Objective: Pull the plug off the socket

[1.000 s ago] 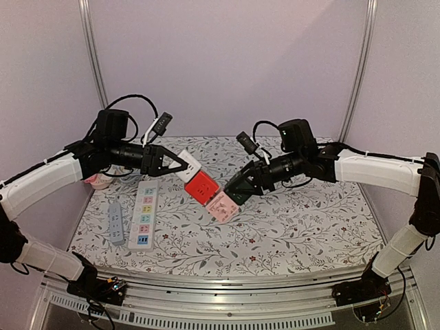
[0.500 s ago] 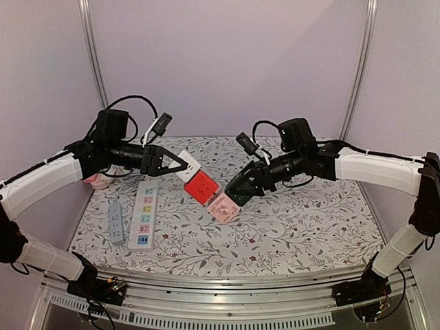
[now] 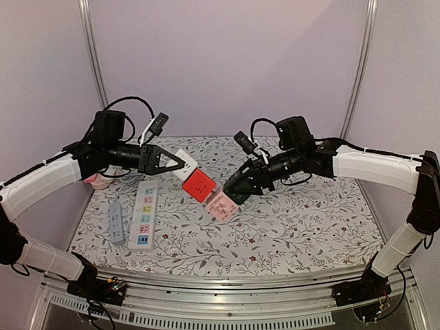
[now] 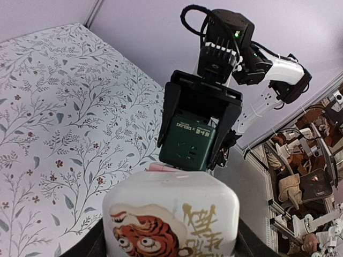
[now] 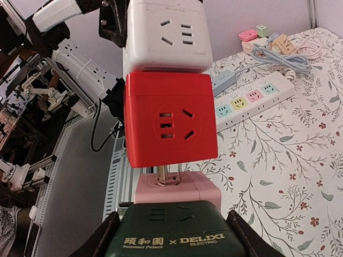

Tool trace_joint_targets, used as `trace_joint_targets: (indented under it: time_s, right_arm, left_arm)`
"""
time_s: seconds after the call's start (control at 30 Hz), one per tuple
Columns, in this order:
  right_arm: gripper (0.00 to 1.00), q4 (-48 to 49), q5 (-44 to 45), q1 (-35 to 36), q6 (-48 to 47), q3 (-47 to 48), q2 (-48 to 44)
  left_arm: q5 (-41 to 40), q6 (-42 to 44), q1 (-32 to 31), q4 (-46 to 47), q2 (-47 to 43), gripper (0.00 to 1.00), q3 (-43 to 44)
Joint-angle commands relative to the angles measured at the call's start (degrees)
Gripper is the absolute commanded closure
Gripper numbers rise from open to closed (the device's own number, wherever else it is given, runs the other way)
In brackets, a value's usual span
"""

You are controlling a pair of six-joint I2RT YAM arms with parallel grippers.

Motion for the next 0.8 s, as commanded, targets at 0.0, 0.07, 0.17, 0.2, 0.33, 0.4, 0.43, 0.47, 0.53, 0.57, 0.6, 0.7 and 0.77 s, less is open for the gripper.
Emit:
trace_joint_targets:
  time_s: [0.0,0.07,0.17,0.2,0.33,0.4,0.43,0.47,0.53,0.57,0.6,0.7,0.77]
  right_arm:
    - [0.74,-9.99,2.23,-0.33,-1.49,-1.09,1.62]
    - [0.74,-9.88,2.15,-0.41,-1.49,-1.11,1.54]
    - [0.74,-8.01,1.22,-0.8,-0.53,-1.69,1.19]
    - [0.74,-7.32,0.69,-1.08,0.0,-1.98,1.04]
    - [0.74,-6.7,0.16,-1.88,1.27,-2.24,0.83]
    - [0.74,-6.55,0.08,-2.15,1.46,-2.33,0.98]
    - [0.74,-6.46,0.04,-2.25,1.55,-2.4,0.93]
    - [0.74,-6.39,0.0,-2.26,1.58,-2.38,0.96]
    - [0.74,-6.44,-0.09,-2.38,1.6,-2.32,1.0]
    - [0.74,-6.45,-0.1,-2.36,1.58,-2.38,1.07]
    - [0.74,-6.45,-0.16,-2.39,1.58,-2.42,1.14]
    - [0.74,-6.79,-0.79,-2.31,1.37,-2.23,1.47]
    - [0.73,-8.33,-0.81,-2.19,0.89,-1.66,1.98]
  left_arm:
    - [-0.15,-2.53,4.14,8.11,-4.37,1.0,0.94]
    - [-0.15,-2.56,4.59,8.21,-4.76,1.0,0.91]
    - [-0.12,-2.54,4.98,8.35,-5.0,1.0,0.9]
    - [-0.12,-2.6,5.08,8.38,-5.03,1.0,0.9]
    - [-0.06,-2.71,5.36,8.49,-5.4,1.0,0.81]
    - [-0.19,-2.81,5.53,8.64,-5.65,1.0,0.73]
    - [-0.23,-2.88,5.67,8.87,-5.76,1.0,0.65]
    - [-0.35,-2.94,5.83,8.98,-5.92,1.0,0.56]
    - [-0.41,-3.13,6.01,9.35,-6.11,1.0,0.4]
    - [-0.41,-3.2,6.1,9.4,-6.22,1.0,0.38]
    - [-0.43,-3.28,6.19,9.53,-6.27,1.0,0.37]
    - [-0.18,-3.59,6.39,9.93,-6.32,1.0,0.28]
    - [0.26,-3.78,6.4,10.07,-6.01,1.0,0.28]
